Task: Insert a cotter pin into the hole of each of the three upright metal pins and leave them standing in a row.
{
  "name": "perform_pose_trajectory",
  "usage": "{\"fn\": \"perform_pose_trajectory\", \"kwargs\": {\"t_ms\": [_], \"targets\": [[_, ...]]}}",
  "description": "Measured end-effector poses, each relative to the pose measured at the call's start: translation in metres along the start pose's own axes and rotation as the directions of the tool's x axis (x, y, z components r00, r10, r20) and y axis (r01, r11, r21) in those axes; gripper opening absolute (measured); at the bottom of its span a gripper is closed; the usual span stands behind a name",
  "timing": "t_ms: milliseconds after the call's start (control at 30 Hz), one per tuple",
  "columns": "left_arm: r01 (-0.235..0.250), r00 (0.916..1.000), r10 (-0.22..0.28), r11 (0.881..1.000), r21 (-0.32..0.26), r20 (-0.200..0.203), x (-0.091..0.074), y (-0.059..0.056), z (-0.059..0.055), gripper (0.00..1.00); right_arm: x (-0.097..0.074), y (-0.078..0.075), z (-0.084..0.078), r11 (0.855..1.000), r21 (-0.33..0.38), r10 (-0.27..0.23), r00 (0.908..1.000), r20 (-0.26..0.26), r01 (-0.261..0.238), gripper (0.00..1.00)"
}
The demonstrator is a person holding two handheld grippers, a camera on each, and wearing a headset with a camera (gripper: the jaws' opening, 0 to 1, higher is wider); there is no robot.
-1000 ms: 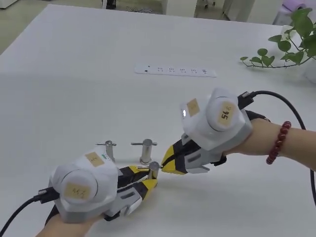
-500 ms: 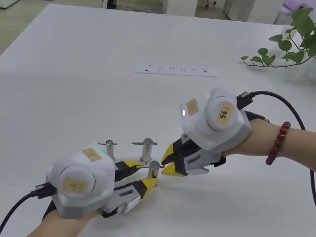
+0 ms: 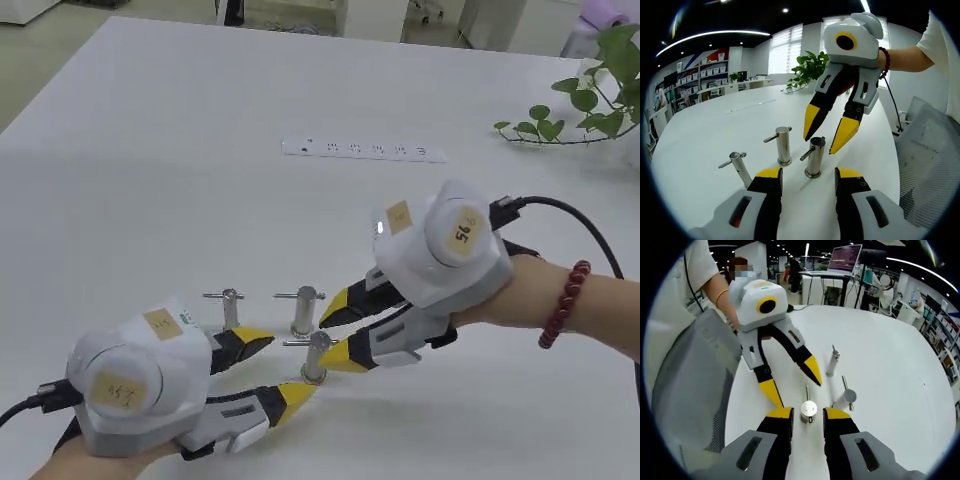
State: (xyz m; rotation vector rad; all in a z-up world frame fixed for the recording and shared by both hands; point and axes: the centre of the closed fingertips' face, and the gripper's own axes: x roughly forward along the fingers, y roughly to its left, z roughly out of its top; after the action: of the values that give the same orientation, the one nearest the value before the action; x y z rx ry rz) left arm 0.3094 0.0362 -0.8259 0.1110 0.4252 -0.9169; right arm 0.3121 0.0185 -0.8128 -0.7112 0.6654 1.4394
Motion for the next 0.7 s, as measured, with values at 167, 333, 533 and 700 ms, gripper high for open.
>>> {"fn": "perform_pose_trajectory", "kwargs": {"t_ms": [167, 333, 533, 700], "targets": [[0.005, 0.9998, -0.005, 1.000, -0.010, 0.021, -0.005, -0.001, 0.005, 0.46, 0.004, 0.001, 0.002, 1.000, 0.008, 0.001, 0.9997, 0.025, -0.001, 0.25], [0.006, 0.9995, -0.005, 1.000, -0.022, 0.030, -0.011, -0.002, 0.006, 0.50, 0.007, -0.001, 0.002, 1.000, 0.009, -0.005, 0.9993, 0.037, 0.005, 0.24], [-0.004, 0.9995, 0.006, 0.999, -0.033, 0.032, -0.020, -0.002, 0.006, 0.53, 0.012, -0.002, 0.000, 1.000, 0.007, -0.001, 0.9991, 0.043, 0.001, 0.21], [-0.019, 0.9991, 0.020, 0.999, -0.039, 0.036, -0.026, 0.000, 0.006, 0.54, 0.015, -0.002, 0.001, 1.000, 0.001, 0.003, 0.9986, 0.054, -0.004, 0.16]]}}
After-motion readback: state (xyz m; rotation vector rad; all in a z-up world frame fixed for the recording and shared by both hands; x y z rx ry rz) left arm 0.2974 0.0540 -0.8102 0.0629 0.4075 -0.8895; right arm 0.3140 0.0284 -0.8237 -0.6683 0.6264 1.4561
